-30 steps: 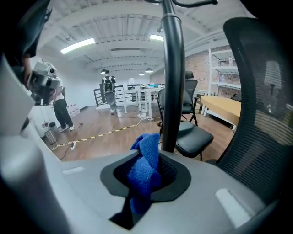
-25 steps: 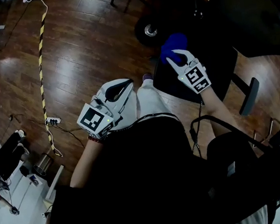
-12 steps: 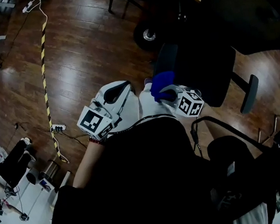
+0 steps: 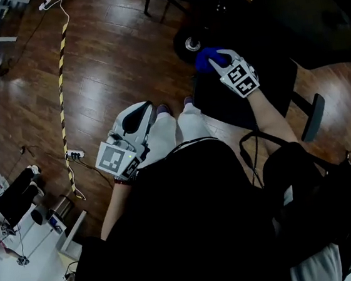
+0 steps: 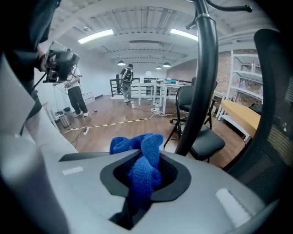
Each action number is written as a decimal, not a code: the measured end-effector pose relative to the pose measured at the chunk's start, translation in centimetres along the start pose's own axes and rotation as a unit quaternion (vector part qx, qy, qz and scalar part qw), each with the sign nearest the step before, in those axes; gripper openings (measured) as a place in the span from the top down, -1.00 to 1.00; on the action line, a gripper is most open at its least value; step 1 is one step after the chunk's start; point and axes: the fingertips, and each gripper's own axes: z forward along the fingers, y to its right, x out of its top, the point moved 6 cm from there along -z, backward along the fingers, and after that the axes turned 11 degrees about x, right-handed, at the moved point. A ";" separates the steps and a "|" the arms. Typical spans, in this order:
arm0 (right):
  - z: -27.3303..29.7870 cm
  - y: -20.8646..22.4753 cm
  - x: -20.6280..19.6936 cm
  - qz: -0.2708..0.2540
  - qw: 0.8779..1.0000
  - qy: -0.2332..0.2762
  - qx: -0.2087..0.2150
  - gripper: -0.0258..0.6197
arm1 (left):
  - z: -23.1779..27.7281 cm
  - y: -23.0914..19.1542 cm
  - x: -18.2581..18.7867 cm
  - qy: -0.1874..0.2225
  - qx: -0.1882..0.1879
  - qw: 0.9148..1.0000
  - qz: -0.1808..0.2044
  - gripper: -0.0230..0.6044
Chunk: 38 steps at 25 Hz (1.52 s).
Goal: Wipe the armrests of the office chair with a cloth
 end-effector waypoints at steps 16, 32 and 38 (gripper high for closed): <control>-2.8 -24.8 -2.6 0.151 0.987 0.059 -0.020 0.76 | -12.5 -1.0 -2.9 0.031 -0.064 0.997 -0.006 0.91; -42.7 -25.2 -23.7 0.254 0.883 0.210 -0.335 0.76 | 2.6 27.5 -7.1 0.006 -0.257 0.966 0.011 0.91; -52.8 -17.8 -30.6 0.203 0.924 0.179 -0.269 0.76 | 7.3 42.1 -5.5 0.033 -0.193 0.979 -0.060 0.91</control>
